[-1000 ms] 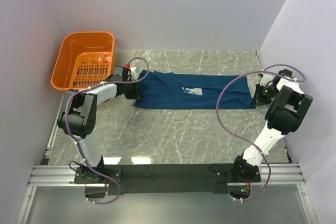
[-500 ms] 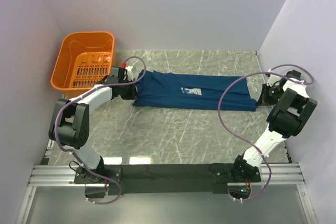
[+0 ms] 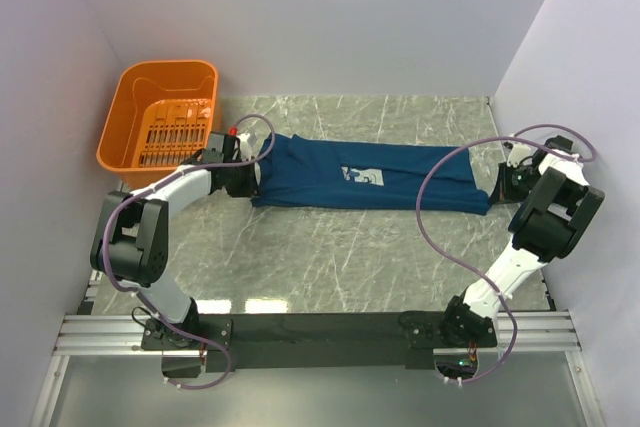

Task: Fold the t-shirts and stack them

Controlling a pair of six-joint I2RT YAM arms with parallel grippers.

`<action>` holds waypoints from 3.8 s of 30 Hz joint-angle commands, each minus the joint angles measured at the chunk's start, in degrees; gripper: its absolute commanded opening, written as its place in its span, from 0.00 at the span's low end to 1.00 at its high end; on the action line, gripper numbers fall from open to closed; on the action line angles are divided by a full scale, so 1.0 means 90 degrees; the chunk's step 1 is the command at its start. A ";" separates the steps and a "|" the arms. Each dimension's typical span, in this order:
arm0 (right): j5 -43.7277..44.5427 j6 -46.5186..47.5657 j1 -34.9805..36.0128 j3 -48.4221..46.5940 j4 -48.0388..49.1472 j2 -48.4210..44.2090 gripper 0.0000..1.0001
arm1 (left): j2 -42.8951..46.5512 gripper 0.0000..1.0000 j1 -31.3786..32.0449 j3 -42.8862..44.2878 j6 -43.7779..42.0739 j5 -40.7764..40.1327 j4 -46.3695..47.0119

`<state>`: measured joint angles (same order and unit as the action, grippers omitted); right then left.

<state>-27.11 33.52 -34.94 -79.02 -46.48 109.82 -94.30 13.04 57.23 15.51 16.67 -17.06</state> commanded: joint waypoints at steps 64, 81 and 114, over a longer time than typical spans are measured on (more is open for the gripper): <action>0.0103 -0.0394 0.0659 -0.1053 -0.0422 0.1001 0.29 | 0.1132 0.69 -0.0072 -0.0412 0.0025 0.0082 0.0294; -0.0152 -0.0765 0.0669 -0.1386 -0.0012 0.0942 0.12 | 0.1035 0.68 -0.0072 -0.0100 0.0045 -0.0133 0.0362; -0.1314 0.2497 0.3129 -0.2195 -0.0742 -0.0016 0.57 | 0.2343 0.84 -0.0013 -0.1036 0.1392 0.0024 0.1095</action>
<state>-37.74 55.37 -8.29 -94.21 -51.81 111.44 -75.57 13.04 48.77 26.39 16.62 -6.81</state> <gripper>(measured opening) 0.572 0.847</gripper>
